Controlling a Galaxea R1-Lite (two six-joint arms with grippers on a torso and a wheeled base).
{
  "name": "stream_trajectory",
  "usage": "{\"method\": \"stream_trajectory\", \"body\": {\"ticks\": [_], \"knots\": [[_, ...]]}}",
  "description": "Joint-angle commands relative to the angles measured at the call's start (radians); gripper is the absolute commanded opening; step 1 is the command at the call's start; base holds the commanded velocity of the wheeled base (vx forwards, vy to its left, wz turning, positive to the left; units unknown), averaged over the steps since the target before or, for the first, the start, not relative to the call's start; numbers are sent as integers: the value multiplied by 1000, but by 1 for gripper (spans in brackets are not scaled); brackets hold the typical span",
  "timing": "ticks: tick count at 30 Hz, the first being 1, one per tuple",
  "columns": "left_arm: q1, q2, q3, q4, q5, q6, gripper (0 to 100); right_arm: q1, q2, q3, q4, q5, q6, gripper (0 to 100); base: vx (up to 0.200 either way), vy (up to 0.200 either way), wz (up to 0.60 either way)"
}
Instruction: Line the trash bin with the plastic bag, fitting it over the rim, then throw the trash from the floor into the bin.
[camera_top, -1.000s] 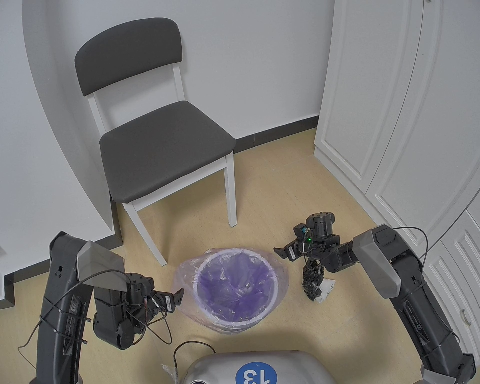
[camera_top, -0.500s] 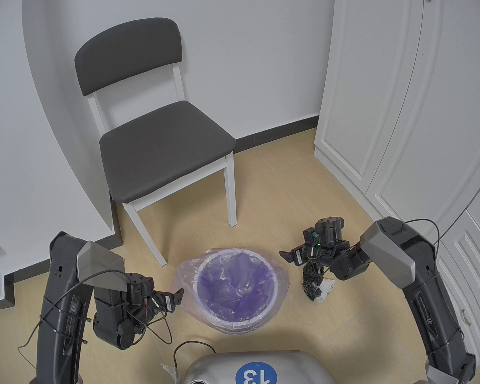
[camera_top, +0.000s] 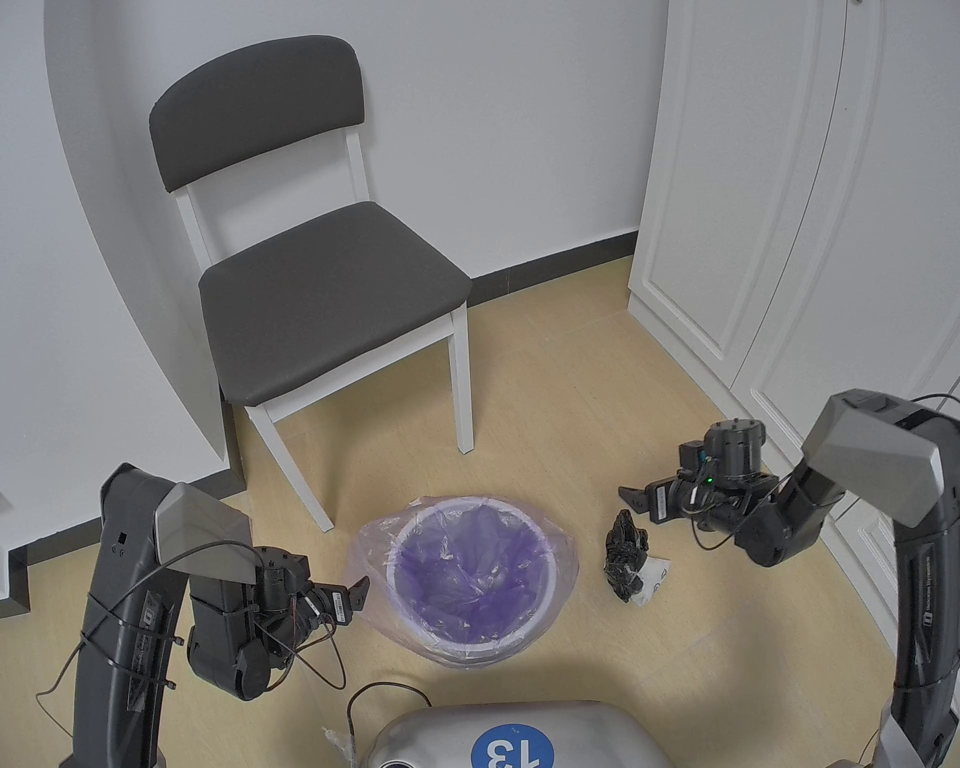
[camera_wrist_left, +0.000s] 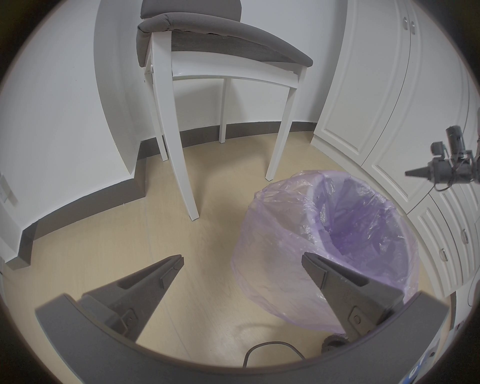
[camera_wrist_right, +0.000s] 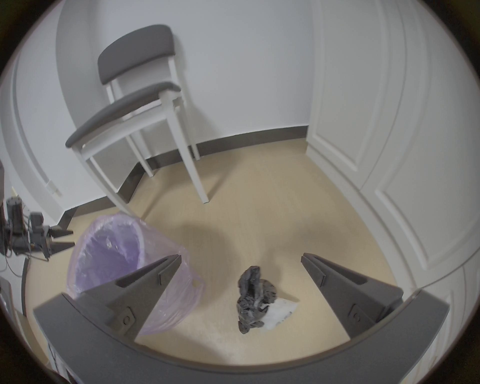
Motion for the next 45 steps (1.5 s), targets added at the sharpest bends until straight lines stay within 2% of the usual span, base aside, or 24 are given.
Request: {"method": "stream_trajectory", "body": {"ticks": [1, 6, 10, 11, 12, 14, 18, 22, 23, 27, 37, 45], "knots": [[-7, -1, 0, -18, 1, -1, 100, -22, -202, 16, 185, -19, 10, 100, 0, 0, 0], [-7, -1, 0, -18, 6, 2, 100, -8, -311, -53, 431, -51, 8, 100, 0, 0, 0], [-21, 1, -1, -18, 21, 19, 100, -11, -389, -161, 782, -46, -7, 100, 0, 0, 0], [-21, 1, 0, -18, 21, 23, 100, -13, -392, -177, 829, -42, -8, 100, 0, 0, 0], [-21, 1, 0, -18, 23, 40, 100, -17, -387, -236, 977, -37, -15, 100, 0, 0, 0], [-21, 1, 0, -18, 23, 48, 100, -26, -352, -299, 1112, -39, -18, 100, 0, 0, 0], [-22, 1, 2, -18, 24, 49, 100, -40, -223, -346, 1110, -53, -5, 100, 0, 0, 0], [-22, 1, 2, -18, 24, 48, 100, -65, -79, -369, 1001, -53, -4, 100, 0, 0, 0], [-22, 1, 6, -18, 24, 48, 100, -69, -4, -386, 928, -53, -2, 100, 0, 0, 0], [-25, -2, 17, -18, 23, 46, 100, -69, 111, -466, 882, -51, -1, 100, 0, 0, 0], [-41, -7, 34, -18, 26, 42, 100, -65, 366, -819, 948, -48, 13, 100, 0, 0, 0], [-41, -8, 34, -18, 27, 48, 100, -43, 420, -954, 1070, -22, 1, 100, 0, 0, 0]]}}
